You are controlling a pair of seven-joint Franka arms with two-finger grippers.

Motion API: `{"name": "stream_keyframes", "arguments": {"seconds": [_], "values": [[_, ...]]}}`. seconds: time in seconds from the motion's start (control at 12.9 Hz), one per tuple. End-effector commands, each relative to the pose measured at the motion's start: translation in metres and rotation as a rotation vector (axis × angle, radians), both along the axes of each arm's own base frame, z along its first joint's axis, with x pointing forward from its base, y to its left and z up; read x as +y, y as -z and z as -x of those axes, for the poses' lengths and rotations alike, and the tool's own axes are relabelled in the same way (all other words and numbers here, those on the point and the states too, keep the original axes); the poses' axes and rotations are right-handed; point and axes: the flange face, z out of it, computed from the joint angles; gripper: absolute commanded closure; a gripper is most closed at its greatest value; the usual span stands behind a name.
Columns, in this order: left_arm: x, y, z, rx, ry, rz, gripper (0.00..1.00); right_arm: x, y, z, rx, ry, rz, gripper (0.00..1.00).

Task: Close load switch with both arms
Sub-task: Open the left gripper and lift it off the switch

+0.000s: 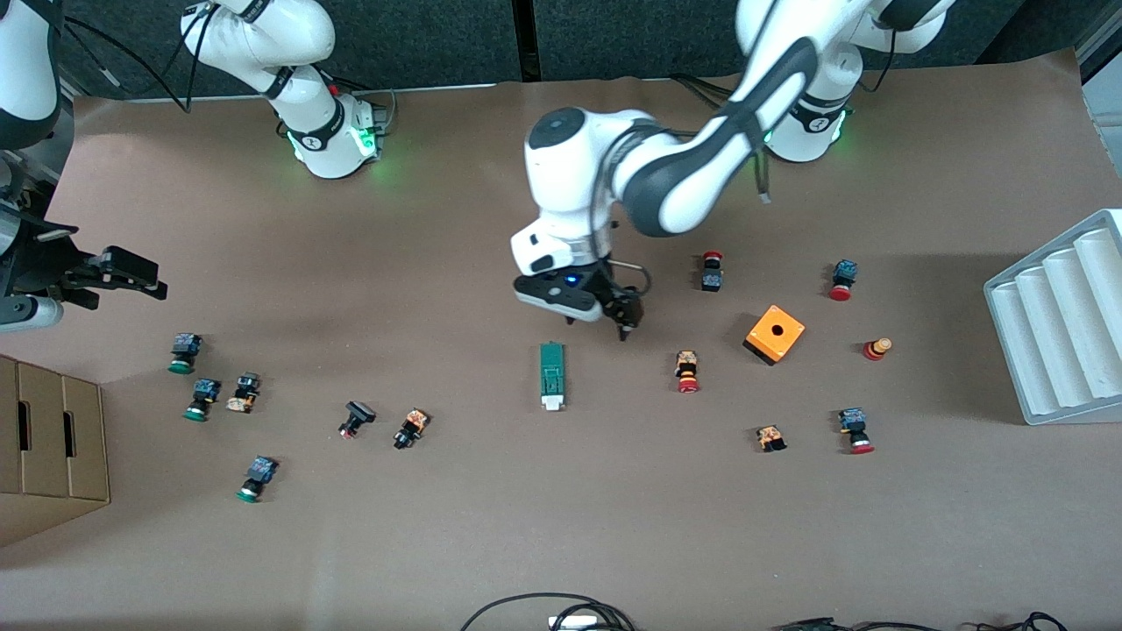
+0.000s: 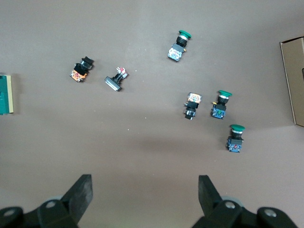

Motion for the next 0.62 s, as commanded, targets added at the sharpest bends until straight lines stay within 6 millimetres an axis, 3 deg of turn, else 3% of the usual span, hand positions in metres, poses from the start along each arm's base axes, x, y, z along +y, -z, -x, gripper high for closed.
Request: {"name": "stream_keyframes", "arguments": {"seconds": [0.0, 0.23, 0.39, 0.54], "values": [[0.024, -0.053, 0.007, 0.115, -0.026, -0.047, 0.0, -0.004, -0.009, -0.003, -0.022, -0.007, 0.031, 0.0], [0.076, -0.107, 0.001, 0.289, -0.072, -0.142, 0.0, -0.009, -0.011, -0.003, -0.022, -0.017, 0.101, 0.0], [0.113, -0.126, -0.019, 0.337, -0.088, -0.16, 0.0, -0.008, -0.014, -0.004, -0.033, -0.015, 0.098, 0.0], [0.146, -0.139, -0.042, 0.376, -0.147, -0.07, 0.0, -0.001, -0.014, -0.005, -0.034, -0.025, 0.092, 0.0]]}}
